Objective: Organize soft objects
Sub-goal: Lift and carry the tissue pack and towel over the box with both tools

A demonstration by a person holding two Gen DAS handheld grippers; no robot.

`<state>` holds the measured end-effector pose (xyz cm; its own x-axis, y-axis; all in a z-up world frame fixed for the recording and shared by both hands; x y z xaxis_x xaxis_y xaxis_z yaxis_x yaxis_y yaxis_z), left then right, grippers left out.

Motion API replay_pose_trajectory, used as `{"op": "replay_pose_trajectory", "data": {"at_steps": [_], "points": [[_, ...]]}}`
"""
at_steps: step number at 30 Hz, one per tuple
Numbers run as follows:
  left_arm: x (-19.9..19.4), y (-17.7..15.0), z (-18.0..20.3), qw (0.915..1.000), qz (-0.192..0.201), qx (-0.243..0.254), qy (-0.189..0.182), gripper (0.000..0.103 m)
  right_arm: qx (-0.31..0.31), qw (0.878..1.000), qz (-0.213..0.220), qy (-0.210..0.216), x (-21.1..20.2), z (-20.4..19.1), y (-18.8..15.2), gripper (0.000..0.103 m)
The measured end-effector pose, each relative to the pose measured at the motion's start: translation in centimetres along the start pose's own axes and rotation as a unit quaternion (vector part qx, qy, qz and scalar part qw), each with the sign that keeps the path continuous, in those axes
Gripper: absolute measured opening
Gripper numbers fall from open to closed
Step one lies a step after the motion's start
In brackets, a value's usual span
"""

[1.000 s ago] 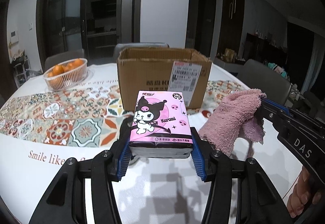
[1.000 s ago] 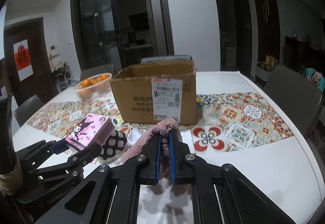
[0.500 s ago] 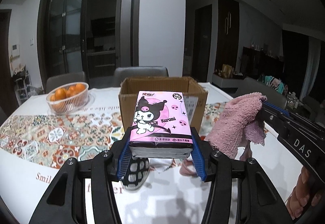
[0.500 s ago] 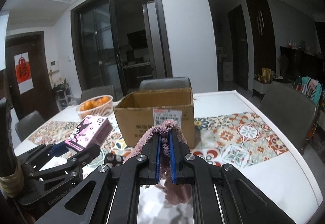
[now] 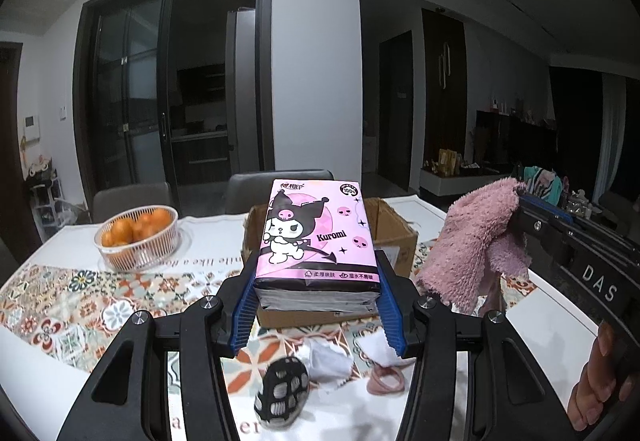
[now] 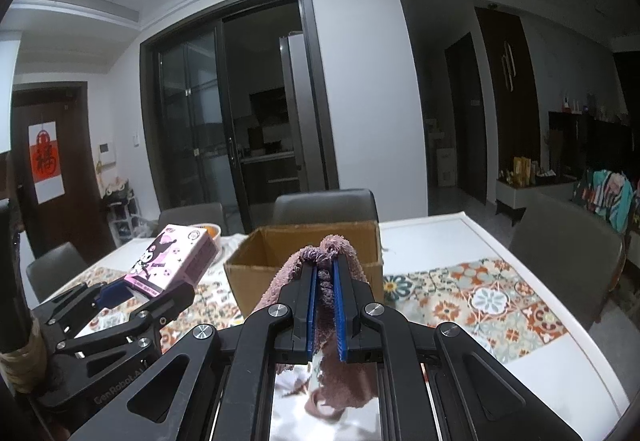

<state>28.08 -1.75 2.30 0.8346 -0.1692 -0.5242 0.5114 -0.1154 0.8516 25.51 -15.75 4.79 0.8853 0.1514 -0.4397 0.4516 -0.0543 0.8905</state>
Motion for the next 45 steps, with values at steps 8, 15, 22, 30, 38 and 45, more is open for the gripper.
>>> {"op": "replay_pose_trajectory", "data": {"at_steps": [8, 15, 22, 30, 38, 45], "points": [[1.1, 2.7, -0.9, 1.0, 0.007, 0.004, 0.005, 0.052, -0.007, 1.0, 0.025, 0.003, 0.7, -0.7, 3.1, 0.009], [2.7, 4.6, -1.9, 0.9999, 0.007, 0.005, 0.01, 0.052, -0.014, 0.999, 0.037, 0.008, 2.2, -1.1, 5.4, 0.009], [4.8, 6.0, -2.4, 0.9999, 0.008, 0.005, 0.014, 0.052, -0.018, 0.999, 0.045, 0.012, 4.2, -1.1, 7.3, 0.009], [6.9, 7.2, -3.1, 0.9998, 0.006, 0.004, 0.016, 0.052, -0.024, 0.999, 0.045, 0.019, 6.7, -1.5, 8.3, 0.009], [10.0, 7.0, -3.1, 0.9998, -0.014, 0.002, 0.015, 0.052, -0.029, 0.999, 0.033, 0.02, 9.7, -1.2, 8.3, 0.009], [13.1, 7.7, -3.3, 0.9992, -0.036, -0.008, 0.012, 0.052, -0.027, 0.999, 0.019, 0.023, 12.5, -0.5, 8.6, 0.009]]}}
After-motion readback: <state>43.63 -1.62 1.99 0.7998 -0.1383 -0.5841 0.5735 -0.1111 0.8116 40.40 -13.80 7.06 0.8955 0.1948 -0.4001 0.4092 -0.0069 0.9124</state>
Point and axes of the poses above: each gripper's, at about its wrist camera, not at the fingertips, and x roughly the way its jaws point, z to its right, y to its top, the point moved 10 cm from there along x, roughly the way its jaws point, and after that the axes turned 12 degrees about -z, right-handed, at the moved point
